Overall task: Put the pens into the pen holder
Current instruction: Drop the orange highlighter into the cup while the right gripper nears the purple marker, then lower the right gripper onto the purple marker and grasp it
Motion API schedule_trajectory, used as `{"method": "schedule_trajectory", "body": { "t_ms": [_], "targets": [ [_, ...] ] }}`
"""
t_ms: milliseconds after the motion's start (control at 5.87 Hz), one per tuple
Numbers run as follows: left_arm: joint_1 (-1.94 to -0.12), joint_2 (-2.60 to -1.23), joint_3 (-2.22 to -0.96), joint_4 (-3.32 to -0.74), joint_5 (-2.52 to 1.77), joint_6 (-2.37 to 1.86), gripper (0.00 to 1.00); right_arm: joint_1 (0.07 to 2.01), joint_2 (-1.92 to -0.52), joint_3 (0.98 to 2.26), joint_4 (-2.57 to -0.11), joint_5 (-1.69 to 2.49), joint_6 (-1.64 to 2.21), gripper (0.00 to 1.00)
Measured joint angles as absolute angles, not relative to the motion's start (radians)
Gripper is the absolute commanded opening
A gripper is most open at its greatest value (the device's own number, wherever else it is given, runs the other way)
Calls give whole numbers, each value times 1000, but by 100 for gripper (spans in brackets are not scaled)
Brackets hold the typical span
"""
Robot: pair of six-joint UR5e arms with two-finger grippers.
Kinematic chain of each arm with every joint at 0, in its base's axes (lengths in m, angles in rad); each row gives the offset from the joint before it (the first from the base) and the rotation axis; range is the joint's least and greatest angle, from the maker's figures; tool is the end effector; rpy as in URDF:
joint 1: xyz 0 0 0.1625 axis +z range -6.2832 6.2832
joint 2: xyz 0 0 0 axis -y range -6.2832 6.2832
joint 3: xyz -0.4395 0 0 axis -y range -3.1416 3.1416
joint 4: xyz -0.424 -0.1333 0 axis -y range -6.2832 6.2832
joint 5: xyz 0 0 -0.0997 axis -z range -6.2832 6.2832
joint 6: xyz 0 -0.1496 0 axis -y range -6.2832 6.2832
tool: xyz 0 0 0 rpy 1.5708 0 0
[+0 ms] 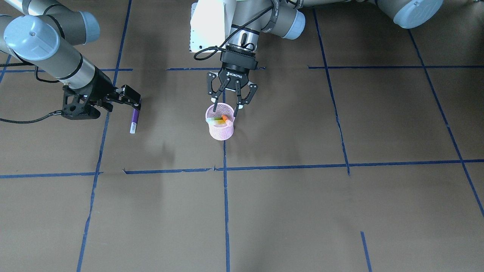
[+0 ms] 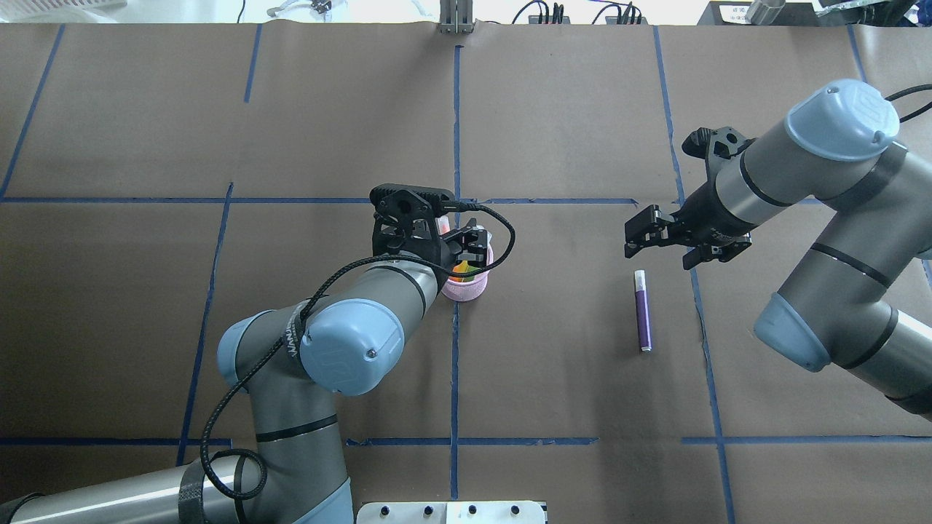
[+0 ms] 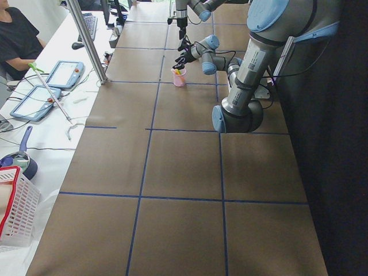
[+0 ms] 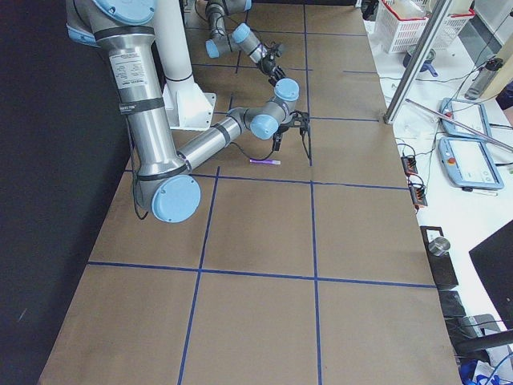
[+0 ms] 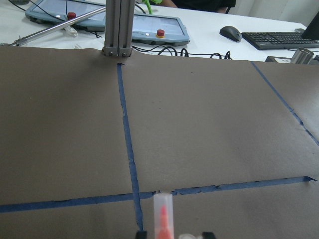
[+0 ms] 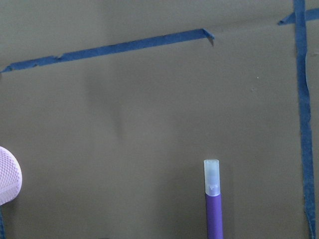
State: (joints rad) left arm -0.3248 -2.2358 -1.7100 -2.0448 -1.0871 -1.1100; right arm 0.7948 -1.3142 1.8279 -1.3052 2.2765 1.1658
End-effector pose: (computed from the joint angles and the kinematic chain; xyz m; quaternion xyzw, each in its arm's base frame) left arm 0.6185 -0.4223 0.1457 0.3993 0.4614 -0.0896 0.7872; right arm -0.4166 -0.4763 0.3902 -0.0626 -0.4747 0.0393 0.8770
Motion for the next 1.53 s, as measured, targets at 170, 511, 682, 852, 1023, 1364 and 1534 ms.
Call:
{"method": "schedule_trajectory", "body": {
  "t_ms": [170, 511, 682, 852, 1023, 1364, 1534],
  "targets": [
    [-336, -2238, -1734, -2043, -1090, -1066, 99, 772, -1309, 1791, -1303, 2285, 1166, 100],
    [-387, -2220, -1773, -2038, -1130, -1045, 98, 739, -1288, 1723, -1307, 2286, 1172, 97],
    [-403, -2197, -1786, -2038, -1151, -1044, 98, 737, -1277, 1682, -1309, 2291, 1174, 93],
    [-409, -2185, -1794, -2038, -1158, -1043, 97, 737, -1265, 1652, -1320, 2304, 1176, 85],
    [-410, -2180, -1796, -2038, -1161, -1043, 97, 736, -1255, 1640, -1341, 2318, 1177, 72],
    [-410, -2178, -1797, -2037, -1161, -1043, 97, 733, -1246, 1636, -1375, 2326, 1178, 71],
    [-410, -2178, -1798, -2037, -1161, -1043, 97, 726, -1249, 1634, -1380, 2326, 1178, 72]
  ]
}}
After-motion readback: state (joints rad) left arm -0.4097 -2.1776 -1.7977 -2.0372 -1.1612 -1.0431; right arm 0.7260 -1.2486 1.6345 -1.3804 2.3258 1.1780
